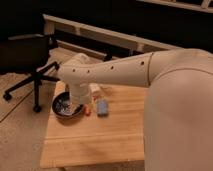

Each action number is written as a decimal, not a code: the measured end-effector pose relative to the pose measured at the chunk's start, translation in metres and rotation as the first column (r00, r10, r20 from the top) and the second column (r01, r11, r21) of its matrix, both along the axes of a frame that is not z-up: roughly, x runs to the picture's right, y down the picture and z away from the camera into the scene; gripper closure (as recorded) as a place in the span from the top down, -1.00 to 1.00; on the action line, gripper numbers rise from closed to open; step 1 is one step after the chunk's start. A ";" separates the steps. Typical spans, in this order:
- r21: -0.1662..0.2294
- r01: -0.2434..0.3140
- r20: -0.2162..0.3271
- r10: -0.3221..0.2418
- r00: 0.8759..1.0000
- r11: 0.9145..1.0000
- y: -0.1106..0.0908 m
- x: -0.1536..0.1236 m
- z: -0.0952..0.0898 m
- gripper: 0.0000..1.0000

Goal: Move the arm in a circular motion

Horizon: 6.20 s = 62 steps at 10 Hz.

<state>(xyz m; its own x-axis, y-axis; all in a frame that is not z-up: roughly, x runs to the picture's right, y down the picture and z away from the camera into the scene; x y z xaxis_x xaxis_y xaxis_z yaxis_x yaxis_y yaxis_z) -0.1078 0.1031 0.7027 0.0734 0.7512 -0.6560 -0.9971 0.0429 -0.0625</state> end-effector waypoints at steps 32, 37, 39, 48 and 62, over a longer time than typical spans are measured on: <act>0.317 0.160 0.346 -0.272 0.898 0.935 -0.156 -0.102 0.057 0.30; 0.298 0.308 0.218 -0.378 0.900 0.904 -0.089 -0.054 0.010 0.30; 0.255 0.282 0.128 -0.322 0.938 0.925 -0.076 -0.008 0.004 0.30; 0.194 0.101 -0.131 -0.076 0.988 0.976 -0.183 0.098 0.087 0.30; 0.139 0.319 0.021 -0.325 0.945 0.937 -0.115 0.017 0.057 0.30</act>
